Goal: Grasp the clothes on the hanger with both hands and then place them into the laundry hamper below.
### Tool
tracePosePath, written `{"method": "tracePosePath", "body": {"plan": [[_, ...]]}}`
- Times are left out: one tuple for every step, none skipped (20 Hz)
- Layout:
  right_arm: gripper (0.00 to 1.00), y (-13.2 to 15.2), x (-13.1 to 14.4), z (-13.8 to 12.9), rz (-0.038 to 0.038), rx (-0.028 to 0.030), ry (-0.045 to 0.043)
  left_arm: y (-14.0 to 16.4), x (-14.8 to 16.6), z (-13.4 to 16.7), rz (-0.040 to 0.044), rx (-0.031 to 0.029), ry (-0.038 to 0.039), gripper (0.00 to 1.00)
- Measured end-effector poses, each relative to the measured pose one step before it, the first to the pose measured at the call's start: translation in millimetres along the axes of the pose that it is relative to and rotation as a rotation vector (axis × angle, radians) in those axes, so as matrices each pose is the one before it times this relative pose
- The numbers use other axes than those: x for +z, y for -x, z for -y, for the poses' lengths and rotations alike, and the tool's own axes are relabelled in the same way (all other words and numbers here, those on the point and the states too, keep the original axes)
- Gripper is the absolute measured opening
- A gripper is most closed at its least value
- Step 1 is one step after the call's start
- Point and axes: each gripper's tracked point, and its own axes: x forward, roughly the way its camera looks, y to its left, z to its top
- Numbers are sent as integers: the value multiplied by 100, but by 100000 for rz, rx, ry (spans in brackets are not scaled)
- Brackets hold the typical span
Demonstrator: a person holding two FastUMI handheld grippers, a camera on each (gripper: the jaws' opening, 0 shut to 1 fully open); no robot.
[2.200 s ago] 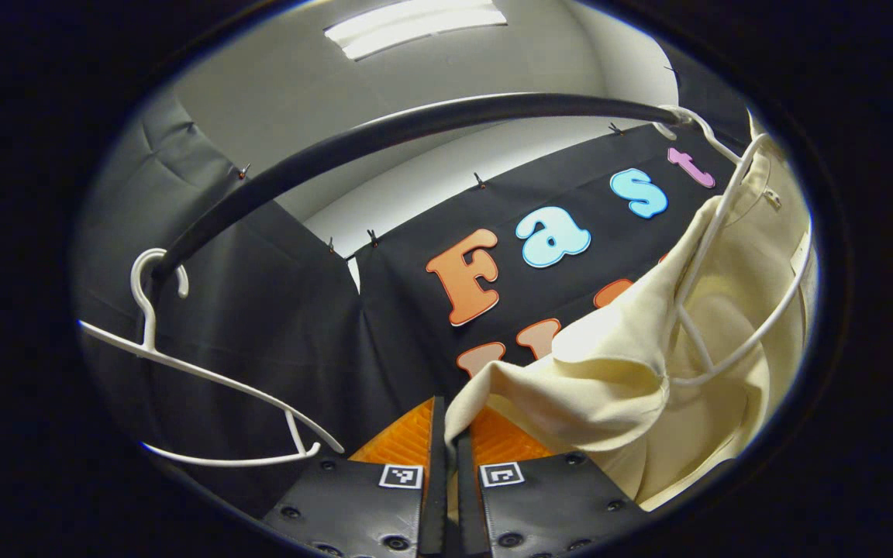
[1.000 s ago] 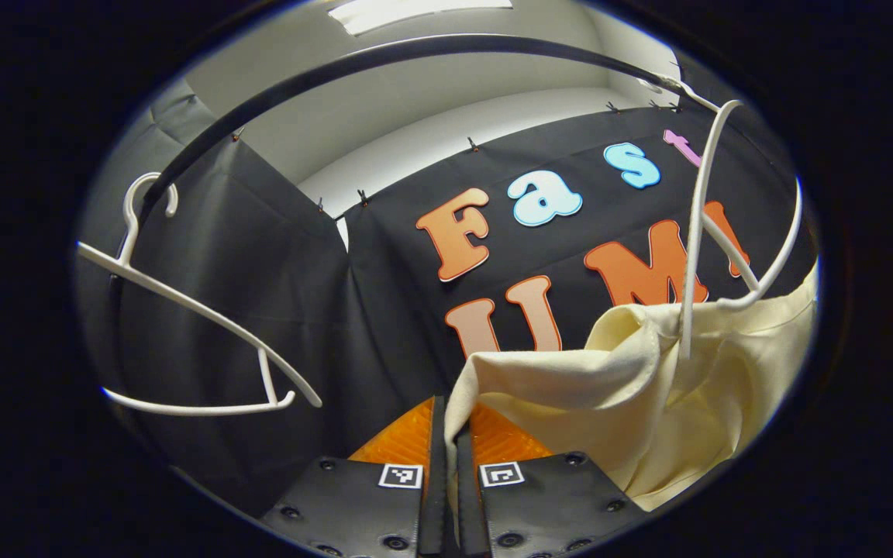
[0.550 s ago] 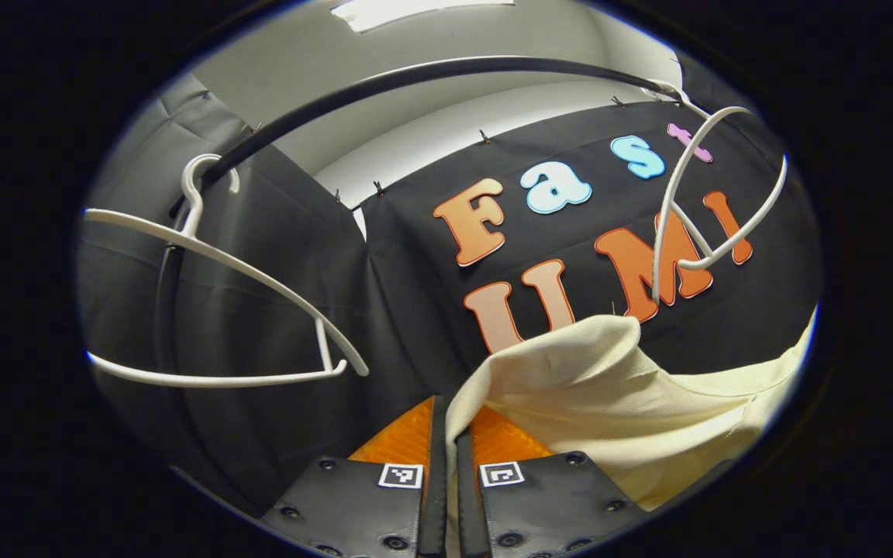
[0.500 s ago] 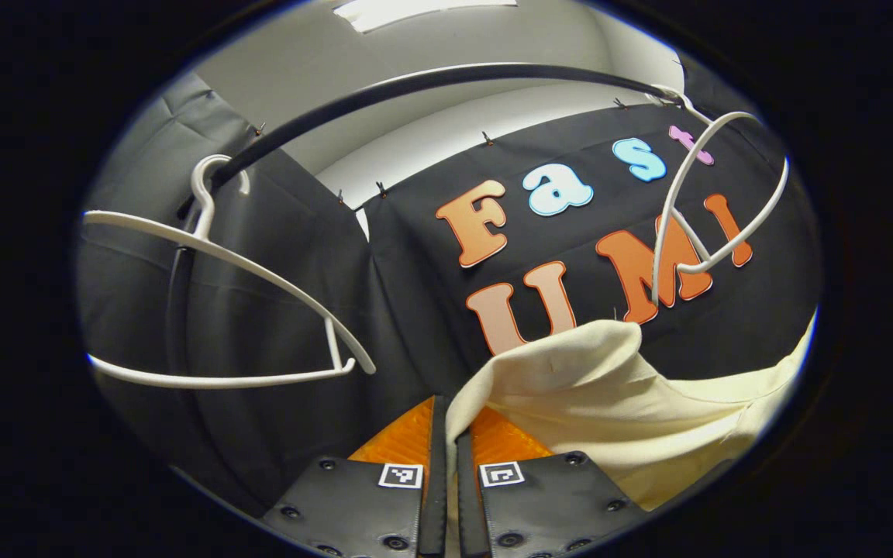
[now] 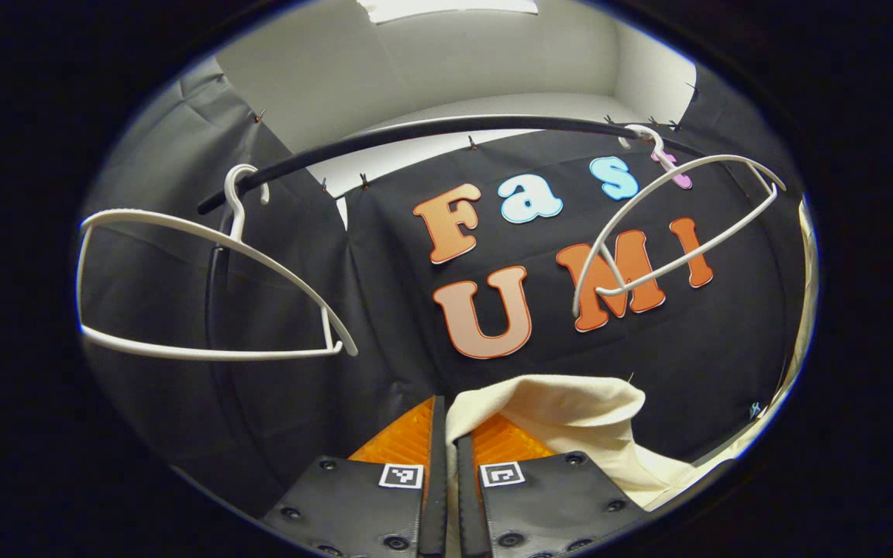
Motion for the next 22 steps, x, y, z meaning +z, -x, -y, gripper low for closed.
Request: {"method": "tracePosePath", "body": {"plan": [[1,414,-506,-842,-1125,1633,-369,440,-329,752,-1180,-2690,1828,8],[1,378,-488,-762,-1154,1599,-703,603,-595,1093,-1708,-3070,2086,8],[1,469,-523,-736,-1151,1429,-1090,524,-501,911,-2015,-2811,2805,13],[1,325,-663,-717,-1514,1349,-1276,398,-602,804,-2120,-2682,2985,13],[1,212,-806,-692,-1691,1151,-1363,387,-498,734,-1889,-2319,2495,13],[1,167,-901,-719,-1729,982,-1417,499,-545,675,-1683,-2031,2023,13],[1,503,-1173,-575,-1824,793,-1315,449,-542,589,-1477,-1634,2236,9],[1,24,-621,-236,-1993,567,-901,218,-515,688,-1071,-2227,1799,13],[1,109,-855,-280,-2169,590,-445,414,-568,586,-1319,-1734,945,14],[1,-138,-990,-195,-2275,329,-439,257,-756,528,-1656,-1270,192,14],[1,-161,-1012,-217,-2302,557,-686,205,-682,498,-1855,-1439,218,11],[1,-347,-880,-289,-2178,880,-985,178,-767,705,-1848,-1750,586,14],[1,100,-1071,-372,-2314,1068,-842,273,-717,784,-2218,-2154,1075,14],[1,22,-1177,-285,-2547,855,-133,148,-865,692,-2325,-1968,1873,14],[1,-40,-1230,-221,-3067,660,507,129,-842,837,-2666,-2321,2141,15],[1,-25,-1417,-260,-3424,752,568,37,-1224,632,-2794,-1474,1585,17],[1,28,-1507,-311,-3545,673,488,113,-1152,525,-3284,-1191,881,18],[1,-251,-1540,-458,-3633,678,516,-249,-1199,321,-3776,-1267,763,18],[1,-78,-1521,-449,-3430,749,158,-58,-1317,475,-3601,-1238,1356,18],[1,-75,-1518,-427,-3561,924,68,250,-1587,748,-3628,-2198,2198,22],[1,37,-1545,-291,-3590,677,-173,206,-1344,603,-3742,-1885,2509,20],[2,-7,-1434,-228,-3350,495,-453,91,-1126,116,-3498,-1228,2183,19]]}}
